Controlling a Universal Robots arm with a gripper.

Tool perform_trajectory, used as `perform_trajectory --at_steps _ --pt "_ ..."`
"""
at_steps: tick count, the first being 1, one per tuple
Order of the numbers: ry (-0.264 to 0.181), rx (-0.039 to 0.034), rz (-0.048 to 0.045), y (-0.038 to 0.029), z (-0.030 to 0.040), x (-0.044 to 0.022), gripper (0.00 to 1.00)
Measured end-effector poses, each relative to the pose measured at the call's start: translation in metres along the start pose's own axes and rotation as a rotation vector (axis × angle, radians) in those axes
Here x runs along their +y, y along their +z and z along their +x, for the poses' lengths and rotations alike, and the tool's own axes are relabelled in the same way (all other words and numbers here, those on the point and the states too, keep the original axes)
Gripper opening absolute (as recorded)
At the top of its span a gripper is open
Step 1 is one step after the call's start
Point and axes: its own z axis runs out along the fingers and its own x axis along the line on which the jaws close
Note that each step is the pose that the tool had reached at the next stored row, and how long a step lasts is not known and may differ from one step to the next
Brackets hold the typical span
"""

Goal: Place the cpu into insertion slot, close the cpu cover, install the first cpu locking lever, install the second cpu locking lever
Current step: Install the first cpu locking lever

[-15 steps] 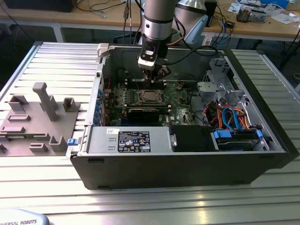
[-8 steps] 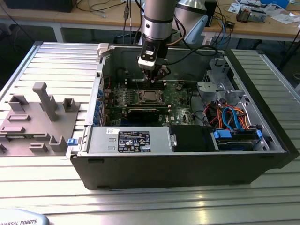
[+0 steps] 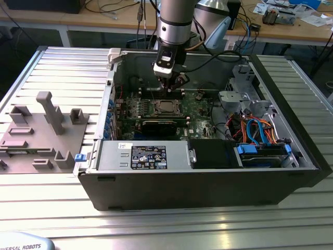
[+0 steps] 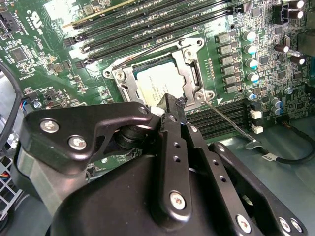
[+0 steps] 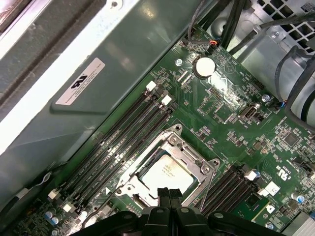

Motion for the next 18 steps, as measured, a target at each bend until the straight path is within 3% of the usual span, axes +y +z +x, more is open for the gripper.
perform_trajectory --at_steps 18 --pt "-0.009 -0.0002 -0.0001 0.0 0.0 0.0 0.11"
